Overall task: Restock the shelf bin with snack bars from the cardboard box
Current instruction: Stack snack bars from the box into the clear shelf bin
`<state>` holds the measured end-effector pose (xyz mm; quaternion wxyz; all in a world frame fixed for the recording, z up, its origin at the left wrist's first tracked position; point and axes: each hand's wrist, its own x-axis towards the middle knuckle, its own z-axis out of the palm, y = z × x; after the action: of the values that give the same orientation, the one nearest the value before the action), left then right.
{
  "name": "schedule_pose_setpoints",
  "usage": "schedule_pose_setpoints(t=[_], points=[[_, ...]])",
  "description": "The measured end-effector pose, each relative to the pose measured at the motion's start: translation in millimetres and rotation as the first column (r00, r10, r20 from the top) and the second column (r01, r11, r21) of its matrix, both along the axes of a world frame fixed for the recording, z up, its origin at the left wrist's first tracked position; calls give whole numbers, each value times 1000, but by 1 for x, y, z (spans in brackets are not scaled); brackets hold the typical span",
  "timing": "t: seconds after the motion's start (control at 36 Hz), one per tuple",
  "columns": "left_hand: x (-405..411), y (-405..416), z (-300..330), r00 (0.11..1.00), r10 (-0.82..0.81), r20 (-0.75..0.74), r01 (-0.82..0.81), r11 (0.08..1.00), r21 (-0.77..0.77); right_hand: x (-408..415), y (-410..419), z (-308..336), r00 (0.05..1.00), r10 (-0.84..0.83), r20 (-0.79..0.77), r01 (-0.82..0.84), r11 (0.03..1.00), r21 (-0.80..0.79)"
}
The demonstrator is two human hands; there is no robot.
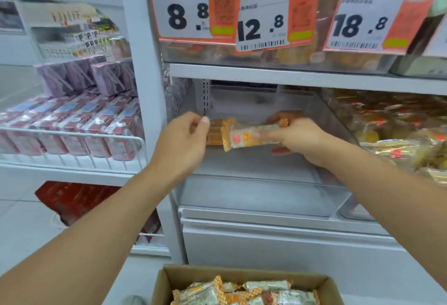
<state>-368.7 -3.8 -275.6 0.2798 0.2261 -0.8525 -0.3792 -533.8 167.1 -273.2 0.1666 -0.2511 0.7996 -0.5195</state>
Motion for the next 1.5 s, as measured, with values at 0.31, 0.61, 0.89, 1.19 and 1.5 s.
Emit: schedule_pose_setpoints(t=[0.31,0.61,0.89,1.19,1.5], points=[[13,13,-32,827,-9,563,310,842,-442,-20,-84,-45,864,310,-396,-59,844,532],[9,12,-32,842,-47,537,312,855,-414,-22,-110,-63,768,410,-492,-73,819,570],[12,11,-31,864,-56,500,301,855,-423,-25,-107,-71,730,379,-569,-40,854,518],[10,12,-32,853,-41,521,299,856,-423,-35,-105,-82,807,304,-507,-130,928,349],[8,10,-34,852,-46,521,307,851,-426,-36,-107,-82,805,307,-508,-129,926,355]])
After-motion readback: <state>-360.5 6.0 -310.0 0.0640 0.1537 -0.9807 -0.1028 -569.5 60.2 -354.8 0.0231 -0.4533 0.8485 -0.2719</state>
